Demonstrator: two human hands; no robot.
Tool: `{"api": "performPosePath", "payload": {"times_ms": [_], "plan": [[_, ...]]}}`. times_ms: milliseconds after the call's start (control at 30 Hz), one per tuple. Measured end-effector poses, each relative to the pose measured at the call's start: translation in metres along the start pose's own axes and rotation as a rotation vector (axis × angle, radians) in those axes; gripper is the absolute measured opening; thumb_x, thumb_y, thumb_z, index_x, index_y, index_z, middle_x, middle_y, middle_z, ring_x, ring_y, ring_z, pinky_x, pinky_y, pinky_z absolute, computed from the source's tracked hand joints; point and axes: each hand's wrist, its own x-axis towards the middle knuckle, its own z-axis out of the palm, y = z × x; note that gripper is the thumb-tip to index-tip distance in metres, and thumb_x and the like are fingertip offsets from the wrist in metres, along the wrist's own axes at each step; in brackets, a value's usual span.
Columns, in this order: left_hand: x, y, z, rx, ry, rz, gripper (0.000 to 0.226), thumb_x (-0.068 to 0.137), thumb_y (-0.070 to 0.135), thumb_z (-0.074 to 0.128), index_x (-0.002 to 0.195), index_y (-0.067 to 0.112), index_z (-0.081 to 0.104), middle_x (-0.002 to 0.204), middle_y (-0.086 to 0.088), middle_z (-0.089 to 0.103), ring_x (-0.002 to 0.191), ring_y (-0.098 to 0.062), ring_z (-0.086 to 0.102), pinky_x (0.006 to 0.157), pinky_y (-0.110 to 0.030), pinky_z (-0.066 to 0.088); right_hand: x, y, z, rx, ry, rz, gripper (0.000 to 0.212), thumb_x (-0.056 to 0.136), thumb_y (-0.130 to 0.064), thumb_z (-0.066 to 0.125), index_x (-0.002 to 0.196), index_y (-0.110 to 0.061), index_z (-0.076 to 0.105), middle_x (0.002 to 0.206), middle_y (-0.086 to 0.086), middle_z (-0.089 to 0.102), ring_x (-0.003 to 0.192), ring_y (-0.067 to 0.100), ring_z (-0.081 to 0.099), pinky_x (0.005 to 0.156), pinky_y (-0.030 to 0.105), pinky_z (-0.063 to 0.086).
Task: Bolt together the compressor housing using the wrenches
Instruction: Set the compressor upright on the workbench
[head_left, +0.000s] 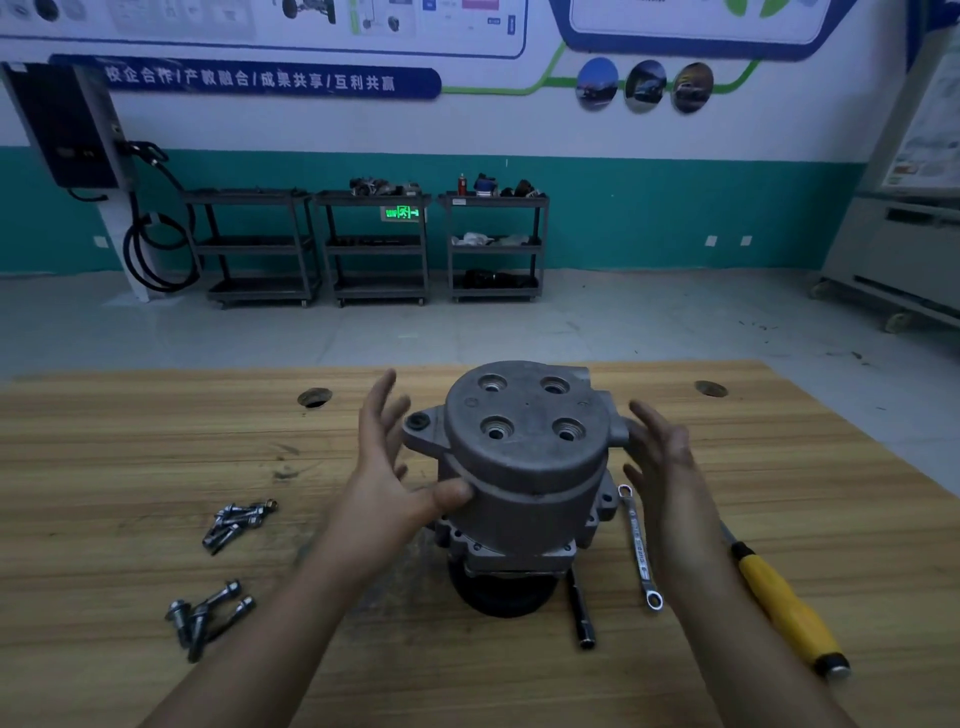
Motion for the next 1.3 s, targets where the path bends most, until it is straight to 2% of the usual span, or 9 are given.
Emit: {"api": "performPosePath", "payload": {"times_ms": [133,200,300,433,633,800,967,1133,1300], "plan": [[-0.005,-0.028,0.012,-0.350,0.125,-0.202,0.086,0.056,0.066,0.068,0.131,0.028,0.047,0.135,-0.004,0.054,0.124,-0.022,0.050,0.102,-0.048,0.040,-0.006,0.021,0.024,0.234,0.010,0.261,0.032,0.100,-0.033,0.039,0.098,-0.021,0.069,0.101,0.004,0.072,0.091,0.018,0.067,0.075,0.034,0.050],[-0.006,-0.029,0.017,-0.404,0.203,-0.199,0.079,0.062,0.065,0.063,0.127,0.021,0.055,0.127,-0.007,0.061,0.121,-0.027,0.054,0.102,-0.053,0.041,-0.007,0.022,0.036,0.274,0.081,0.247,0.029,0.097,-0.019,0.043,0.088,-0.015,0.070,0.092,0.007,0.072,0.089,0.024,0.067,0.076,0.039,0.050],[-0.011,-0.024,0.025,-0.320,0.226,-0.180,0.075,0.065,0.074,0.053,0.121,0.026,0.062,0.119,0.001,0.066,0.115,-0.020,0.059,0.100,-0.050,0.044,-0.010,0.024,0.044,0.296,0.211,0.183,0.032,0.093,-0.010,0.044,0.076,-0.017,0.070,0.084,0.006,0.070,0.088,0.028,0.063,0.078,0.045,0.046],[-0.015,-0.021,0.023,-0.270,0.255,-0.178,0.064,0.064,0.077,0.050,0.110,0.035,0.068,0.111,0.010,0.069,0.108,-0.013,0.063,0.094,-0.041,0.050,-0.013,0.021,0.055,0.344,0.272,0.154,0.047,0.093,-0.007,0.041,0.055,-0.024,0.062,0.064,-0.004,0.061,0.074,0.020,0.052,0.070,0.038,0.038],[-0.026,-0.017,0.006,-0.284,0.309,-0.145,0.055,0.065,0.076,0.051,0.100,0.038,0.071,0.108,0.005,0.071,0.108,-0.016,0.064,0.098,-0.049,0.046,-0.025,0.026,0.072,0.387,0.239,0.151,0.043,0.093,-0.009,0.040,0.058,-0.023,0.060,0.069,0.003,0.058,0.074,0.023,0.050,0.068,0.037,0.037],[-0.045,-0.015,-0.016,-0.328,0.407,-0.119,0.046,0.066,0.071,0.052,0.093,0.040,0.073,0.104,0.005,0.072,0.102,-0.015,0.066,0.090,-0.041,0.050,-0.040,0.027,0.097,0.419,0.153,0.170,0.043,0.093,-0.011,0.042,0.061,-0.026,0.066,0.070,-0.003,0.064,0.077,0.018,0.056,0.069,0.034,0.040],[-0.063,-0.012,-0.037,-0.341,0.366,-0.106,0.043,0.070,0.065,0.052,0.091,0.036,0.074,0.103,0.004,0.073,0.098,-0.012,0.067,0.082,-0.034,0.050,-0.052,0.033,0.106,0.327,0.071,0.144,0.035,0.094,-0.016,0.043,0.075,-0.027,0.071,0.084,-0.001,0.070,0.088,0.019,0.063,0.073,0.035,0.045],[-0.073,-0.026,-0.048,-0.260,0.325,-0.099,0.052,0.075,0.067,0.045,0.099,0.030,0.073,0.108,0.006,0.071,0.105,-0.009,0.064,0.089,-0.033,0.049,-0.051,0.032,0.104,0.318,0.042,0.140,0.034,0.095,-0.016,0.043,0.080,-0.024,0.072,0.093,0.004,0.071,0.095,0.024,0.063,0.078,0.040,0.046],[-0.084,-0.037,-0.069,-0.106,0.357,-0.003,0.028,0.093,0.030,0.048,0.089,0.022,0.074,0.093,0.006,0.074,0.092,-0.005,0.068,0.071,-0.009,0.049,-0.048,0.032,0.102,0.381,0.039,0.183,0.025,0.093,-0.014,0.043,0.090,-0.014,0.067,0.099,0.011,0.067,0.094,0.027,0.060,0.075,0.038,0.043]]}}
